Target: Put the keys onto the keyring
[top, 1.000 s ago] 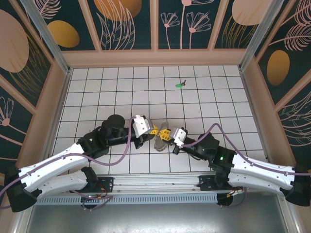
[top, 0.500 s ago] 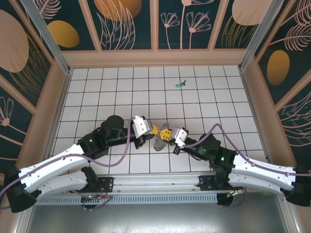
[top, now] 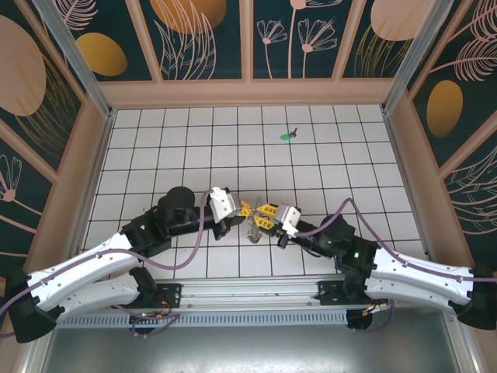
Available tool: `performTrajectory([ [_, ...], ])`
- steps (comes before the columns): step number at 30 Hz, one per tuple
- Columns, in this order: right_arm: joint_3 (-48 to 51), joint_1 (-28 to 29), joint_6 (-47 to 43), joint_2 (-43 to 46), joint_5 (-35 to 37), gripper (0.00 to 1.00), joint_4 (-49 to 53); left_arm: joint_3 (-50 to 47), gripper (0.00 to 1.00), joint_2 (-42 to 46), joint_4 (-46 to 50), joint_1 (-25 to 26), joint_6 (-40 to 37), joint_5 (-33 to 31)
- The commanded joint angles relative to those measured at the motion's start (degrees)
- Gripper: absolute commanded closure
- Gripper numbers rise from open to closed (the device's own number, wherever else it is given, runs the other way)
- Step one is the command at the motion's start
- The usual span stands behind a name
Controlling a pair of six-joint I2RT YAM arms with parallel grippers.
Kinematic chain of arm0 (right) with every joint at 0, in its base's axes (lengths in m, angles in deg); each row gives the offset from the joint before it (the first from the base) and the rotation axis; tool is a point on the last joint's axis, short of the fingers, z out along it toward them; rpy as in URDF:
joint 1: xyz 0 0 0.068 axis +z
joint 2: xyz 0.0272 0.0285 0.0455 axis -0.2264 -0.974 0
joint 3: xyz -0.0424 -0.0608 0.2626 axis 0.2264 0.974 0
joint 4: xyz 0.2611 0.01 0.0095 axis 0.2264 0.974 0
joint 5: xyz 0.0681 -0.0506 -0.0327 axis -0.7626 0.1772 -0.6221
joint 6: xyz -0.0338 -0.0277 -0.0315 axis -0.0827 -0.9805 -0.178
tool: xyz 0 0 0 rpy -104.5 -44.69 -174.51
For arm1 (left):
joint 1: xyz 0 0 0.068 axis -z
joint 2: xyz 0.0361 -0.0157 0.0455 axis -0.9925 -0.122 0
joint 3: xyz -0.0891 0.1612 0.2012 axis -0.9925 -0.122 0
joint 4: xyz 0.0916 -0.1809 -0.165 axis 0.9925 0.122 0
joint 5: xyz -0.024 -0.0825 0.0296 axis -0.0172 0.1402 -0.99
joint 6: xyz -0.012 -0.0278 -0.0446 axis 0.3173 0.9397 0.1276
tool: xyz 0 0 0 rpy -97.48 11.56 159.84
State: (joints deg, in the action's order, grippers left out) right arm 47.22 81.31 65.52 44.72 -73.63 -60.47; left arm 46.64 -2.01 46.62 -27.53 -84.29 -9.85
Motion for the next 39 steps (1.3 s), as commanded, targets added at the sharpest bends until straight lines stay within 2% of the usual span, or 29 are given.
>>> performTrajectory([
  [1, -1.2, 0.5, 0.6, -0.1, 0.1, 0.78, -2.6, 0.3, 1.0, 1.1, -2.2, -0.1, -0.7, 0.8],
  [9, -1.9, 0.4, 1.1, -0.9, 2.4, 0.79, -0.8, 0.9, 1.0, 2.0, -1.6, -0.2, -1.1, 1.6],
  [15, -1.7, 0.4, 1.8, 1.3, 3.6, 0.75, 0.6, 2.0, 1.0, 2.8, 0.6, -0.1, -1.7, 2.6],
  [24, -4.3, 0.3, 2.9, 2.2, 4.1, 0.74, 6.7, 3.4, 1.0, 4.7, 4.0, -0.1, -4.6, 3.7],
  [30, -4.2, 0.3, 2.9, 3.1, 1.9, 0.73, 6.0, 3.6, 1.0, 5.3, 4.2, -0.1, -5.1, 5.9],
  [39, -4.3, 0.5, 3.8, 1.0, -5.7, 0.72, 2.3, 3.5, 1.0, 5.0, 4.1, -0.1, -5.2, 10.8],
])
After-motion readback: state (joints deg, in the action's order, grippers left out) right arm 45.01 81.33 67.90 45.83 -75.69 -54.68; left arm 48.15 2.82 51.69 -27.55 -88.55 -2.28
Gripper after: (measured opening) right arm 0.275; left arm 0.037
